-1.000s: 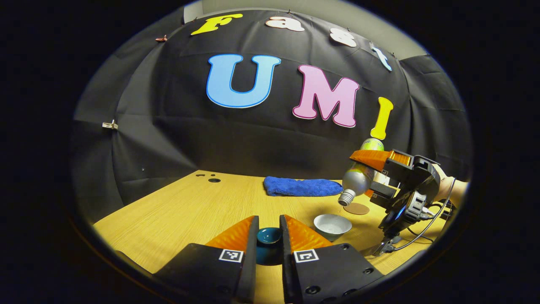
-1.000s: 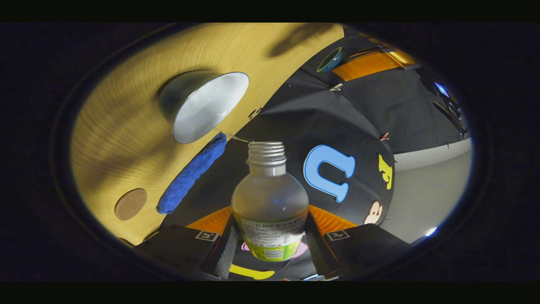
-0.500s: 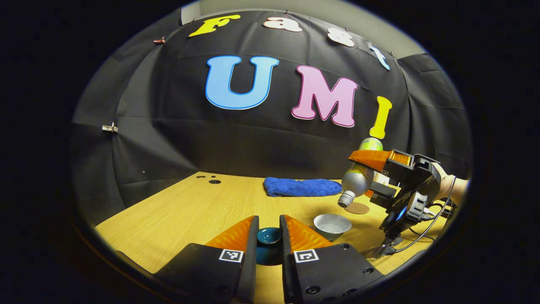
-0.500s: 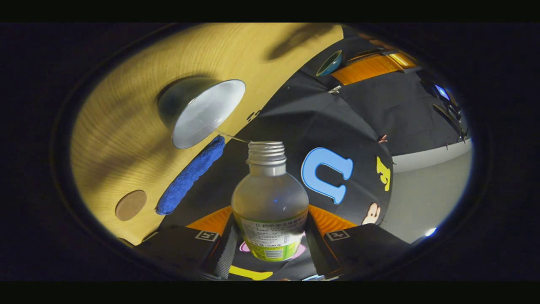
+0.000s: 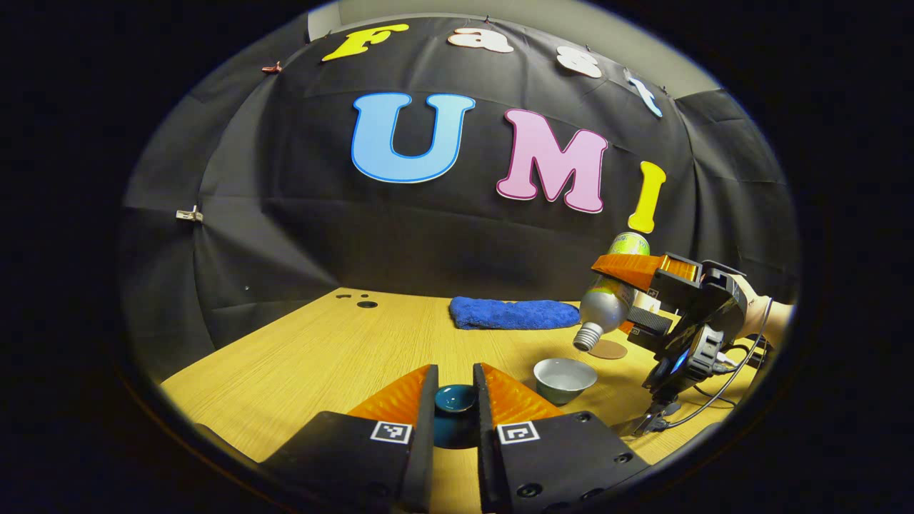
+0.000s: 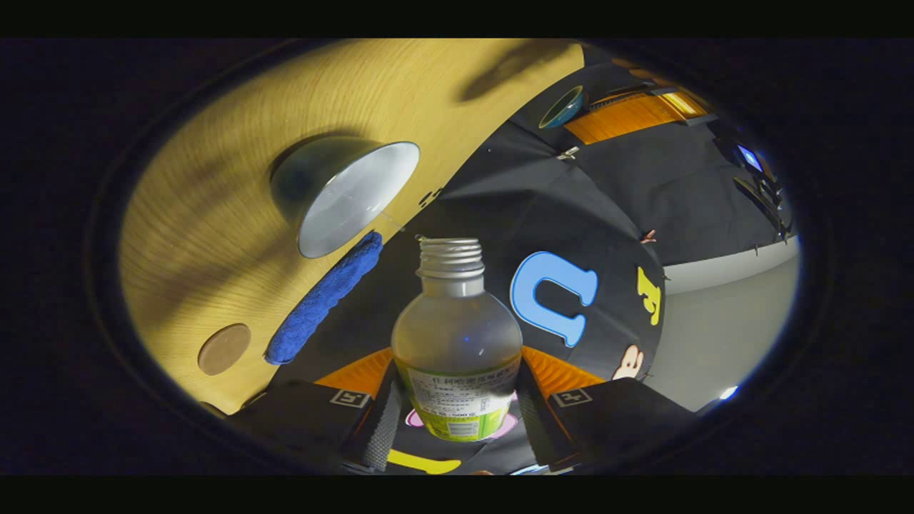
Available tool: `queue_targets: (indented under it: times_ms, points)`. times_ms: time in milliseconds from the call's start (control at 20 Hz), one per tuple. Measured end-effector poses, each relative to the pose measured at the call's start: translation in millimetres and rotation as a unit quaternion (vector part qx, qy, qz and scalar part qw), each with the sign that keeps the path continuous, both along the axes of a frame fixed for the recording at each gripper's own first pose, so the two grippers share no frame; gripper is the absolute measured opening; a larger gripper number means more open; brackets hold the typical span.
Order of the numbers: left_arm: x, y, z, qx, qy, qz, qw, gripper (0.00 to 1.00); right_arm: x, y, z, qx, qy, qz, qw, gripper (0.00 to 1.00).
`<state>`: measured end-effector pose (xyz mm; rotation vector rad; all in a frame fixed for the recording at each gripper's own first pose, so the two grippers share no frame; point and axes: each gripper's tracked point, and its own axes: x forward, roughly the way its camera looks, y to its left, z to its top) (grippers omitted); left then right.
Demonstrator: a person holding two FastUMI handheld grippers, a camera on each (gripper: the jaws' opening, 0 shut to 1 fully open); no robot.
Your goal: Open the teacup lid with one hand, grasp the water bottle and pour water into the teacup with the other hand; after pouring, place the water bottle on the coaster and then close the teacup lid.
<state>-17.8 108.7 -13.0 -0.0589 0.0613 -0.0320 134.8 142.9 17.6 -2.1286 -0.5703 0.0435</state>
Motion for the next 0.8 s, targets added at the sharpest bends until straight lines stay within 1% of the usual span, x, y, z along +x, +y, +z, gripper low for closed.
queue_targets:
  times_ms: [150,300,450,550,600,650,700,800]
  points:
    - [-1.4,1.2,-0.6,0.001,0.001,0.003,1.0,0.29,-1.1,-0.5,-0.7,0.003,0.003,-0.001,1.0,0.76]
    - [-2.7,-0.3,1.8,0.002,0.001,0.003,1.0,0.29,0.3,-5.8,-4.4,0.021,0.017,-0.004,1.0,0.76]
    - [-3.1,-3.2,3.2,0.005,0.0,0.002,1.0,0.29,-1.4,-11.0,-2.7,0.028,0.016,-0.01,0.999,0.76]
    - [-3.4,-6.0,5.6,0.006,-0.002,0.001,1.0,0.29,1.4,-20.0,-3.2,0.059,0.034,-0.017,0.998,0.76]
    - [-3.9,-7.0,7.3,0.007,-0.003,0.0,1.0,0.29,2.3,-24.6,-3.9,0.084,0.048,-0.022,0.995,0.73]
    - [-3.0,-7.8,7.9,0.008,-0.003,0.0,1.0,0.29,2.3,-29.1,-5.2,0.11,0.063,-0.026,0.992,0.76]
    - [-2.7,-9.1,8.6,0.008,-0.003,-0.001,1.0,0.29,1.5,-32.9,-7.3,0.136,0.076,-0.031,0.987,0.76]
    - [-2.4,-11.6,4.7,0.008,0.001,0.0,1.0,0.29,-3.0,-38.8,-1.8,0.18,0.083,-0.034,0.98,0.76]
